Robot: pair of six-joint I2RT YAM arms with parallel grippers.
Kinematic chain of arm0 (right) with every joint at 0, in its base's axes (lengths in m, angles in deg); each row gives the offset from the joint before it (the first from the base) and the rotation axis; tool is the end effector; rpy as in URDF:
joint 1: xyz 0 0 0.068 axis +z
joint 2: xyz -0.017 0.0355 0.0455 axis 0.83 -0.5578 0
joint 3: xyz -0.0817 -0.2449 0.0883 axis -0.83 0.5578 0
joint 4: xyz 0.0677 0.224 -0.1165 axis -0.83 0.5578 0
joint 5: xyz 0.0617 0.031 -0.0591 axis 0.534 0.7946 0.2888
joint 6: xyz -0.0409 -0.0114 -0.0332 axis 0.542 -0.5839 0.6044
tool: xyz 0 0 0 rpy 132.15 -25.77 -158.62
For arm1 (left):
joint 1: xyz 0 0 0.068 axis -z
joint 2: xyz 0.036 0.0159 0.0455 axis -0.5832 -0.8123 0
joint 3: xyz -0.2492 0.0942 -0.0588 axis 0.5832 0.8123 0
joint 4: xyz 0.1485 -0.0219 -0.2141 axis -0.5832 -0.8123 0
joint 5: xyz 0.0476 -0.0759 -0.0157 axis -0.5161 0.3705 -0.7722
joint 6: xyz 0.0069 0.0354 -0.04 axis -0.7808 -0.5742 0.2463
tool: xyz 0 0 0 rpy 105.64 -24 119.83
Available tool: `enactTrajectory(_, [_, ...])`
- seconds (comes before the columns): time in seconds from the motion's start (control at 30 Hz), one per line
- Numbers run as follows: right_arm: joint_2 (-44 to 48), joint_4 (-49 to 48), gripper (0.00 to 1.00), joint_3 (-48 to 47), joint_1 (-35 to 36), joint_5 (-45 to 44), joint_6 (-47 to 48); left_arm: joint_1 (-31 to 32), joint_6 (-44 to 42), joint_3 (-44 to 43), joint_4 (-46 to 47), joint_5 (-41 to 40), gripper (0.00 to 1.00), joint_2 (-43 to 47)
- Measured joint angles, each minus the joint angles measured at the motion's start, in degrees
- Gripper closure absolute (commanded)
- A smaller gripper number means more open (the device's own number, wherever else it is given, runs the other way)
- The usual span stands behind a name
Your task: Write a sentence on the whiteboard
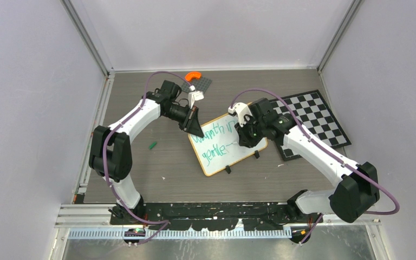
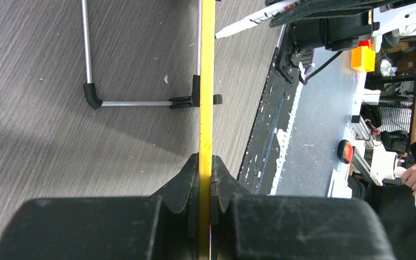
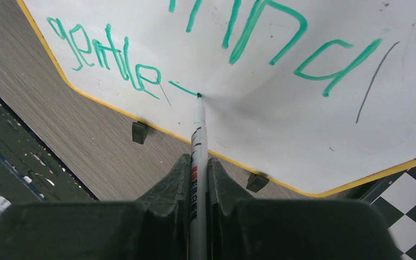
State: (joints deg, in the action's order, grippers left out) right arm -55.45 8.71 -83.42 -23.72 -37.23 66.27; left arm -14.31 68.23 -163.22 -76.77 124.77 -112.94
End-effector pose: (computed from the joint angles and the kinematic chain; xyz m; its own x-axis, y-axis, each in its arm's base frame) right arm 0.2216 0.1504 0.2828 -0.5362 -0.5780 -0.6151 -0.7650 0.6408 0.0647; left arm 0.3189 -0.1570 0.2543 -0.7546 0.3892 -0.5283 0.6479 0.3145 -0.6937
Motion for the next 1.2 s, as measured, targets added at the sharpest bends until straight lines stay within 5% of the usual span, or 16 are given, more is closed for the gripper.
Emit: enactTrajectory(1.2, [1.7, -0.7, 1.0, 3.7, 0.2, -0.1, 1.5, 0.0, 0.0, 0.0, 0.0, 0.0, 1.0, 0.0])
